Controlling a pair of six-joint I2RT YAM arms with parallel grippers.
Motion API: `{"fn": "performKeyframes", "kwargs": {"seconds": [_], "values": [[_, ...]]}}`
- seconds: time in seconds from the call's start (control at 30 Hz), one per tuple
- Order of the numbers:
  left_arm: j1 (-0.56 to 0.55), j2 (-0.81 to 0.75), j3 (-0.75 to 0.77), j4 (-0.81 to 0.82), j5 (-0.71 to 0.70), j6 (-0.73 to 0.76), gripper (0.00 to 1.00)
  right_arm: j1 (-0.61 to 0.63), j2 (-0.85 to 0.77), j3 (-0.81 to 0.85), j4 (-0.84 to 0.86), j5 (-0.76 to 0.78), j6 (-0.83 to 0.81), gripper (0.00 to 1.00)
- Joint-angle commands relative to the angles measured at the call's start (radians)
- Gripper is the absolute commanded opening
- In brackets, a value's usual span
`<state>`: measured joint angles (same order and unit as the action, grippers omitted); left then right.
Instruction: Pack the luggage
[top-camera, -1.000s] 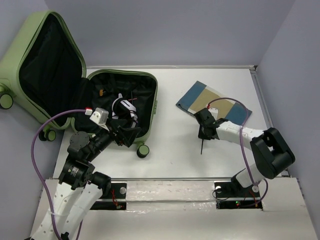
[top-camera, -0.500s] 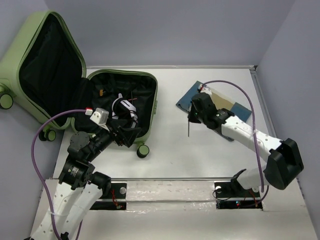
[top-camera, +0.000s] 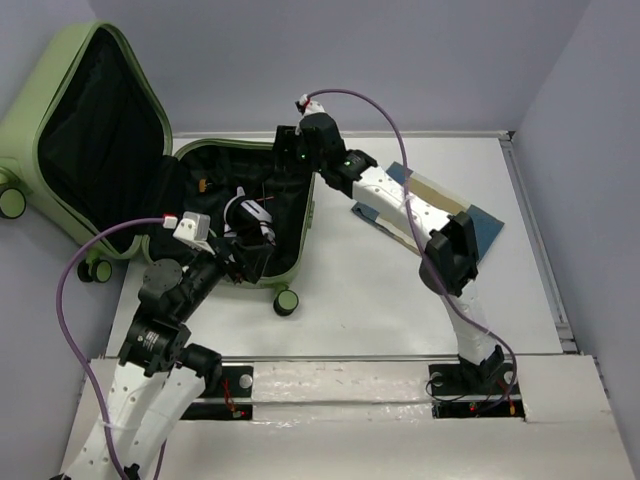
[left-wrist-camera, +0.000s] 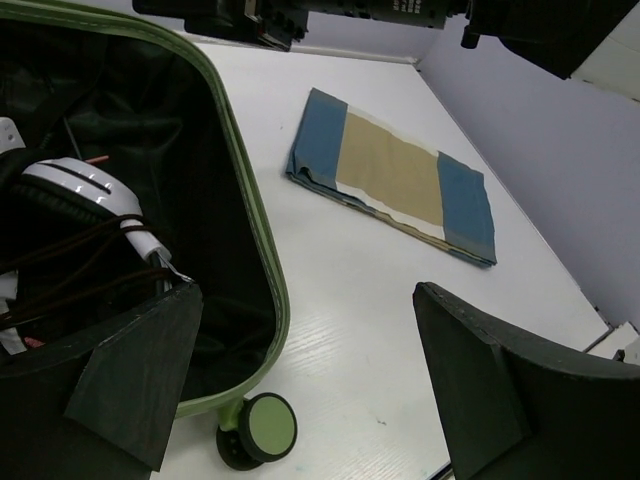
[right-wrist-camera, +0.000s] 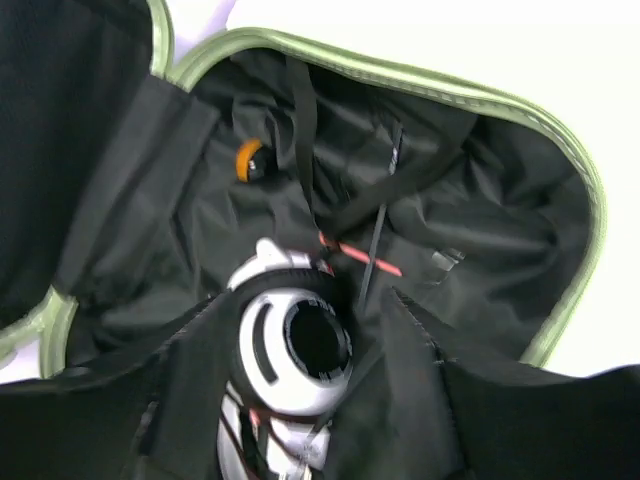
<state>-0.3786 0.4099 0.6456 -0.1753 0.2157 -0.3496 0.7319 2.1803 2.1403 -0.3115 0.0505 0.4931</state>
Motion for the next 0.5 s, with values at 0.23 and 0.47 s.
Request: {"fn": "performKeyframes", "kwargs": {"seconds": [0.23, 0.47], "values": [[0.01, 0.15, 0.039, 0.163, 0.166, -0.095, 0.99, -0.215, -0.502, -0.699, 0.133, 0.058, 0.051, 0.62], [-0.191, 0.404, 0.095, 0.332, 0.035, -0.2, 0.82, -0.531, -0.876, -1.172, 0.161, 0.189, 0.071, 0.69]]}}
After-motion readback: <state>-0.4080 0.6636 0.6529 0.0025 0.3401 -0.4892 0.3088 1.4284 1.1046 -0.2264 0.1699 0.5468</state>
